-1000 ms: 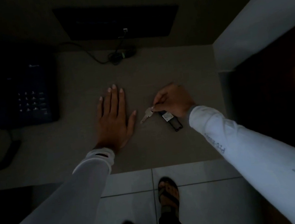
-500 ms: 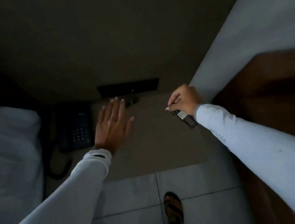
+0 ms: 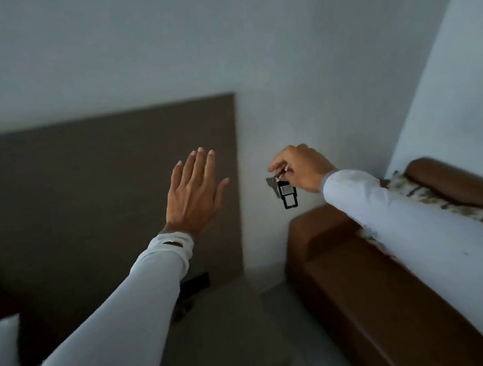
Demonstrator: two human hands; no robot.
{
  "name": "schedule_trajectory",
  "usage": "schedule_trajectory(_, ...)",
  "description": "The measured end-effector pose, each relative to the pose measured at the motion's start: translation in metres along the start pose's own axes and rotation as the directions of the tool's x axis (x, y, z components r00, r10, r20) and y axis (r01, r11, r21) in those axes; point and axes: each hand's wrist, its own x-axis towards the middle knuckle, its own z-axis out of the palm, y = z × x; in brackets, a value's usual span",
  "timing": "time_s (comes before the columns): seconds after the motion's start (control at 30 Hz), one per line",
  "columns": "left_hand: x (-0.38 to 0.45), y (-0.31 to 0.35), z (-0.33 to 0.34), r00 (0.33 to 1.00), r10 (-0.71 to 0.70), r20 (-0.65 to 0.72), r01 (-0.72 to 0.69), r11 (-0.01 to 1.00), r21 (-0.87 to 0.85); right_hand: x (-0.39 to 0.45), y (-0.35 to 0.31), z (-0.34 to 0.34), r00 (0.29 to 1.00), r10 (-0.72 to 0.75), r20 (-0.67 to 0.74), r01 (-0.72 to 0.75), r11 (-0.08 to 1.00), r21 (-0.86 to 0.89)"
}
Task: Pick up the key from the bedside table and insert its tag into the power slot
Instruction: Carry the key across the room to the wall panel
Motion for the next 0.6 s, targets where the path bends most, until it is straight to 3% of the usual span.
schedule_trajectory(0.23,0.076,0.201,-0.046,0.951,0.262,-0.162,-0.285,0.949,-0.134,-0.123,0.099,-0.169,0.963,0.18,-0.199,-0.213,0.964,-0.162)
schedule_trajectory(0.6,0.085,0.607,-0.118,0.784,0.474,-0.401,-0.589,0.772,-0.239,-0.419,0.296,-0.389,0.791,0.454,-0.41,-0.557,0.812,-0.175)
